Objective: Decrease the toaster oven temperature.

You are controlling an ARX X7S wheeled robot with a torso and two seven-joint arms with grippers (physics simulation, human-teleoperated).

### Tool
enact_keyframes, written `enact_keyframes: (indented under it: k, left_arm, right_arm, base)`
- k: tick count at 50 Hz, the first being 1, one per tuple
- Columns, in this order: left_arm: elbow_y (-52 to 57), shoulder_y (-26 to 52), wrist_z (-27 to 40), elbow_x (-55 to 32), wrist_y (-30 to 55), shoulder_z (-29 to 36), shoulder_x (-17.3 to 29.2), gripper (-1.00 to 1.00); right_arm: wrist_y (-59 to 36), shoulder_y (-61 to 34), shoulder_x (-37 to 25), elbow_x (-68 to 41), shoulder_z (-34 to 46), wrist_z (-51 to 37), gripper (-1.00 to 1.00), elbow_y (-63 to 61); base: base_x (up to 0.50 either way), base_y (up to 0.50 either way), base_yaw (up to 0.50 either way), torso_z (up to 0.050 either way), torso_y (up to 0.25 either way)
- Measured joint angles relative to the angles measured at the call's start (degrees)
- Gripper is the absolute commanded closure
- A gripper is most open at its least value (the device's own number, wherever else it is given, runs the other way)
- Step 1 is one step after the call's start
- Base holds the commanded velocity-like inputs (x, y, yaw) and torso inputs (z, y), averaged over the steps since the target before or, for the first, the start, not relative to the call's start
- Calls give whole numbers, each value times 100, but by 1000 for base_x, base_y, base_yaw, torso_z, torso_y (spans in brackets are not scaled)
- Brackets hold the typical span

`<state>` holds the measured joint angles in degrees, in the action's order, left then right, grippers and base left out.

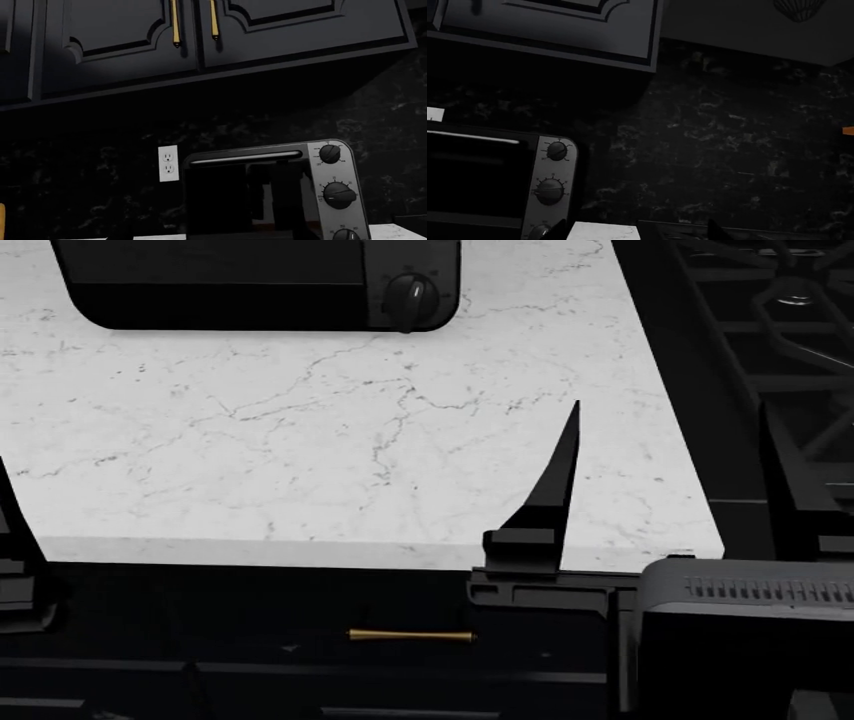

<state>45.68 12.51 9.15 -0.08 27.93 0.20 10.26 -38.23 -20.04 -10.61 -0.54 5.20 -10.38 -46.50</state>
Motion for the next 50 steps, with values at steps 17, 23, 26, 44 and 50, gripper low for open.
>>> enact_keyframes:
  k: [17, 23, 26, 44, 50]
  left_arm:
    - [13, -25, 69, -88, -45, -39, 66, -100]
    - [9, -31, 93, -119, -64, -56, 86, -100]
    - [-9, -25, 106, -132, -76, -54, 93, -100]
    - [-24, -58, 177, -201, -107, -45, 140, -100]
    - [4, -93, 191, -253, -103, -63, 157, -100]
  right_arm:
    - [-84, -58, -99, 31, 165, -52, -100, -52]
    - [-91, -65, -124, 30, 206, -69, -100, -55]
    - [-85, -68, -135, 29, 224, -78, -100, -43]
    - [-59, -37, -187, 1, 240, -158, -100, -75]
    - [-124, -11, -186, -35, 231, -181, -100, -184]
  base:
    - [0, 233, 0, 0, 0]
    - [0, 233, 0, 0, 0]
    - [0, 237, 0, 0, 0]
    - [17, 143, 0, 0, 0]
    - [393, 0, 0, 0, 0]
